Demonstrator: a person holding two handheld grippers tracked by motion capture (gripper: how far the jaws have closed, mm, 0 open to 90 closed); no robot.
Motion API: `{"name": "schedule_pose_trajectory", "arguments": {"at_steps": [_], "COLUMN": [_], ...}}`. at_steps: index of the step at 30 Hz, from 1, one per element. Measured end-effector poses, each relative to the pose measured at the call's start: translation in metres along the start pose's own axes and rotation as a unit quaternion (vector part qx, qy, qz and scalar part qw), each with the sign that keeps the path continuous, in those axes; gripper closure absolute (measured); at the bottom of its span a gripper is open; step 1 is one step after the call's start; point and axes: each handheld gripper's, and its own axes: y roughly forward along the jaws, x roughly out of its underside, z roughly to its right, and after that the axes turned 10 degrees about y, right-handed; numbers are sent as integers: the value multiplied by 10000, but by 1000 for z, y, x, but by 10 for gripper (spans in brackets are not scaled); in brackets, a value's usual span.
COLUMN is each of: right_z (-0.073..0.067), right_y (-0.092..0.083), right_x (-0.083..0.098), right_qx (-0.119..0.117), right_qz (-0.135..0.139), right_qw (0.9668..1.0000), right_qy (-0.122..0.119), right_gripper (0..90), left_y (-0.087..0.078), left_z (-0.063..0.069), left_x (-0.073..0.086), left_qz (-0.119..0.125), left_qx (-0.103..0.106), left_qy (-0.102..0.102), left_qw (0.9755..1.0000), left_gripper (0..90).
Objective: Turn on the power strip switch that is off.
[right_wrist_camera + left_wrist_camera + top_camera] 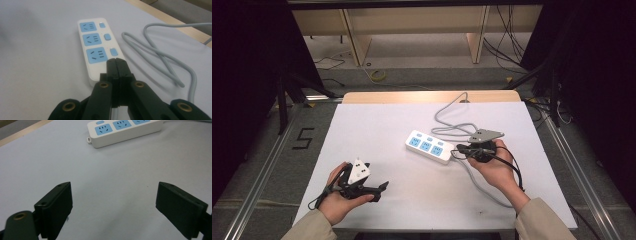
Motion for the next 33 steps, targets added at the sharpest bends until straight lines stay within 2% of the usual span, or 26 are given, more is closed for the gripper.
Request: {"name": "schedule_pose_trajectory", "arguments": {"at_steps": [8,33], "right_z": [-1,-2], "right_y": [9,27], "right_x": [-10,-22], "right_qx": [-15,-61], "right_qz": [-33,-139], "right_qw": [10000,9999], "right_qy": [-34,12], "right_gripper": [900,900], "left_y": [0,0], "left_z": [0,0], "left_x": [0,0], "left_qz": [2,4], "left_qx": [5,-4], "left_qy": [-2,17], "left_qw": [10000,10000], "left_gripper": [135,135]}}
